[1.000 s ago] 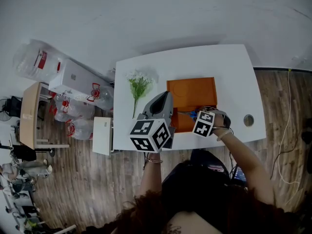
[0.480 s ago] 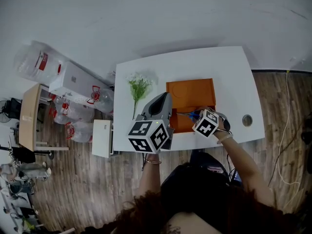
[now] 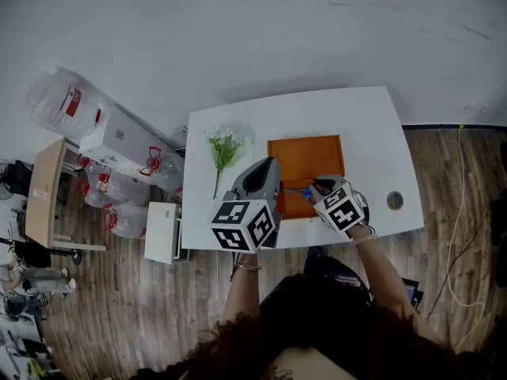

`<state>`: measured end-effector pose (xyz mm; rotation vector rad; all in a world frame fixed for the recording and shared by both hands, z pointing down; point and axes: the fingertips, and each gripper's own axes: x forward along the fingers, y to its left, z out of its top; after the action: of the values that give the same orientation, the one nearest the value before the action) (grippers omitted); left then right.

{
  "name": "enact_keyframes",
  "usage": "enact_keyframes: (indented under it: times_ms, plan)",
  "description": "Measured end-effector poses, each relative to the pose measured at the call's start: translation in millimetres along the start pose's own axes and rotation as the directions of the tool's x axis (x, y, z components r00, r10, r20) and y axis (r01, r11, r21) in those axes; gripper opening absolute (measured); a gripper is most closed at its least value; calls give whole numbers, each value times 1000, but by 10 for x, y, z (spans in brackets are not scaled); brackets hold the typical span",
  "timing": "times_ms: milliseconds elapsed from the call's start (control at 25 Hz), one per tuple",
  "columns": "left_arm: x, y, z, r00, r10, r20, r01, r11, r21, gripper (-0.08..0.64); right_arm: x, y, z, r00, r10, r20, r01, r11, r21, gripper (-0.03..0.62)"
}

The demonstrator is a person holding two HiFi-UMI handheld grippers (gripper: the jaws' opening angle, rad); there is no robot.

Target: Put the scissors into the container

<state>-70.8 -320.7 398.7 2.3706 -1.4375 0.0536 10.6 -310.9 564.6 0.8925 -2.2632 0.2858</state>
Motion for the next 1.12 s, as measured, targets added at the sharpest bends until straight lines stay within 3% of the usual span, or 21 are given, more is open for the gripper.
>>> enact_keyframes:
  times_ms: [440,880,1120]
  plan:
    - [-161,-234,50,999,-32,30,31,998,46,15,-576,-41,384,976,-87,198,65,991,118,3]
    - [-435,-443,80,996,-75,48,71,995,71,15,-1162,93,662,913,-179,366,125,978,167,-2]
    - [-596,-537,67,994,-92,55,88,993,74,15,-1460,138,740,857,-249,451,178,964,195,-2]
